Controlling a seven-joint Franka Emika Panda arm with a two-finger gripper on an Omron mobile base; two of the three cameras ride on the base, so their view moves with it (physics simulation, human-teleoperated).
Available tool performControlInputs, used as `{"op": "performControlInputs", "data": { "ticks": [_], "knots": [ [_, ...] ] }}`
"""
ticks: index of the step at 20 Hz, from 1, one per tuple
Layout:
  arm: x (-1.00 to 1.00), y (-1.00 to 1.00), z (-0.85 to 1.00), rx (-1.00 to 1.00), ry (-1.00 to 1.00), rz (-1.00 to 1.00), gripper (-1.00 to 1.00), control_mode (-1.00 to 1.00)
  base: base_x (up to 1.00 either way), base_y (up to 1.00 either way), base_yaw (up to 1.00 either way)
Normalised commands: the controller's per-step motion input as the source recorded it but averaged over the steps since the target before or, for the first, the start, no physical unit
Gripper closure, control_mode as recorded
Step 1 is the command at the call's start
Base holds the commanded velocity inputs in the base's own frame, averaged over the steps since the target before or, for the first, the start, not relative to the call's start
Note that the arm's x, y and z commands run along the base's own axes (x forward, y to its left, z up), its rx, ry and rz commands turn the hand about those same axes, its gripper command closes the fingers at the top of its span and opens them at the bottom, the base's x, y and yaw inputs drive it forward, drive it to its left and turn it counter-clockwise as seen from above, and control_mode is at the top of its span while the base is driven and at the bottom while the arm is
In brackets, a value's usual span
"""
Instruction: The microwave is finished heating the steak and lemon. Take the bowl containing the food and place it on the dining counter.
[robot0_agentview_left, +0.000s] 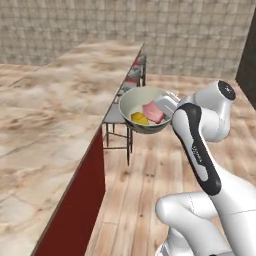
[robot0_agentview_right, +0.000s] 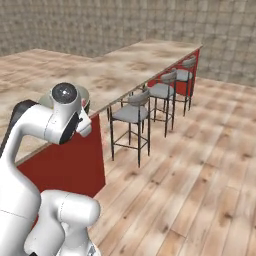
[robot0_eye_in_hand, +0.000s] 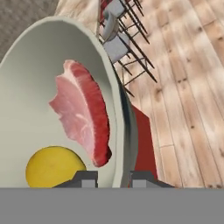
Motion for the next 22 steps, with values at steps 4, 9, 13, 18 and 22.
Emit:
{"op": "performControlInputs", "data": {
  "ticks": [4,9,13,18,22],
  "knots": [
    [0.00,0.00,0.00,0.00,0.00,0.00,1.00,1.00,1.00,-0.41,0.40],
    [0.00,0.00,0.00,0.00,0.00,0.00,1.00,1.00,1.00,-0.52,0.48],
    [0.00,0.00,0.00,0.00,0.00,0.00,1.00,1.00,1.00,-0.60,0.45],
    [0.00,0.00,0.00,0.00,0.00,0.00,1.00,1.00,1.00,-0.48,0.38],
    [0.00,0.00,0.00,0.00,0.00,0.00,1.00,1.00,1.00,-0.59,0.26]
  ]
}}
